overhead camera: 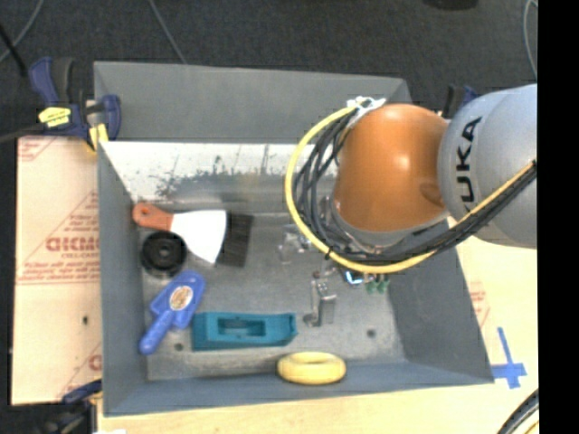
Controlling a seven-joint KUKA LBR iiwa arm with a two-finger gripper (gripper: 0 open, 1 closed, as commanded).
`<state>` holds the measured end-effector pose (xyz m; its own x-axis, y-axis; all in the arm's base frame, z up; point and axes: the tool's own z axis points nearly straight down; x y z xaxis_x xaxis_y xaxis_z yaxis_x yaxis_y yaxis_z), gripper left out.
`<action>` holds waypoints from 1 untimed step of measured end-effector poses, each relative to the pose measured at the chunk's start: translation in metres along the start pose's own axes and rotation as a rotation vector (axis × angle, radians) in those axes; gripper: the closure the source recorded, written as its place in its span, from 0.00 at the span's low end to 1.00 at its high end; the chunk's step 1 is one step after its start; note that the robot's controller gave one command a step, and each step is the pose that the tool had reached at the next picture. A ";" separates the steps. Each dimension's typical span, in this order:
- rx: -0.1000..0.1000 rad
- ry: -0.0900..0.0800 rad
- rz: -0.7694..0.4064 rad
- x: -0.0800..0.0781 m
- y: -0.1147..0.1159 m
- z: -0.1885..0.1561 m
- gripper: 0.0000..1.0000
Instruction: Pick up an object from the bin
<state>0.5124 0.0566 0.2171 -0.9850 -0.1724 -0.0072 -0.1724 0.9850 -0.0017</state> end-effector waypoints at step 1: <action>0.001 -0.007 0.086 -0.003 0.038 0.044 0.00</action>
Offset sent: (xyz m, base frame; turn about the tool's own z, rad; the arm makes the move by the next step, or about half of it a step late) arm -0.0121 0.0603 -0.0755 0.0555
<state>0.5091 0.0945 0.1730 -0.9961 -0.0868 -0.0141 -0.0867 0.9962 -0.0019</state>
